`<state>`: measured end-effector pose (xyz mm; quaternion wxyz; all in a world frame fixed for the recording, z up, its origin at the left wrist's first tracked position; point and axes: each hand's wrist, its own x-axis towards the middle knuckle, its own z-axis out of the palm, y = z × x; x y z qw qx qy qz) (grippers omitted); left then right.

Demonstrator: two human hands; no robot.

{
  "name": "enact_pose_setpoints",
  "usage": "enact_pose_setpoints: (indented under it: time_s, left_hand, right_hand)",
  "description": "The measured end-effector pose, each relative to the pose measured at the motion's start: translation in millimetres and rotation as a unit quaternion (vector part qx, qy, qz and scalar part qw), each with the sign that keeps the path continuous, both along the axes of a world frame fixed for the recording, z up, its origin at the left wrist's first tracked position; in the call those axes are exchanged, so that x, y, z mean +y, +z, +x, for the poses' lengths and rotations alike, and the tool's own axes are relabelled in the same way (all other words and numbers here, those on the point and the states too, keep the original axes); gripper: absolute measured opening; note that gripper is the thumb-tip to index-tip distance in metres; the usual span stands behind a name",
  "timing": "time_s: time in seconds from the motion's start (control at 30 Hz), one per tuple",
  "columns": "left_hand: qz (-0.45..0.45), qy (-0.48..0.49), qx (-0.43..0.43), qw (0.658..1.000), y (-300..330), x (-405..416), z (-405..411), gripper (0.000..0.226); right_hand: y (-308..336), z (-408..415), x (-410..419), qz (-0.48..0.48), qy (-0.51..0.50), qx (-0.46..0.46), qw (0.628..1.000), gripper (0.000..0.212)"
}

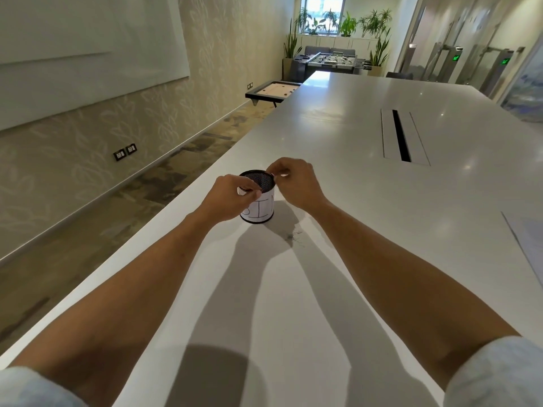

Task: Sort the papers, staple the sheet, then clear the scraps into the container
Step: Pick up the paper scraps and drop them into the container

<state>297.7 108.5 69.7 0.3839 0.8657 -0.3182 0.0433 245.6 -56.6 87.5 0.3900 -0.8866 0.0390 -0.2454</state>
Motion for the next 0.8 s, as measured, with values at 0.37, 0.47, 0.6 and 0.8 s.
enact_pose_setpoints:
  time_s: [0.37,0.47,0.6,0.8]
  left_hand:
    - [0.104,-0.111,-0.197,0.969,-45.8,-15.2,-47.9,0.037]
    - [0.199,-0.13,-0.1,0.966,-68.6,-23.4,-59.9,0.043]
    - [0.265,-0.112,-0.051,0.956,-85.5,-27.7,-72.9,0.055]
    - [0.177,-0.142,0.024,0.974,-80.2,-26.9,-79.4,0.047]
  right_hand:
    - [-38.4,-55.2,-40.5,-0.165,-0.049,0.259,0.95,0.04]
    - [-55.8,-71.4,-29.5,-0.22,-0.028,0.286,0.932,0.033]
    - [-75.4,-89.9,-18.5,-0.278,0.018,0.281,0.918,0.052]
    - [-75.7,-107.3,-12.7,-0.229,0.036,0.267,0.936,0.062]
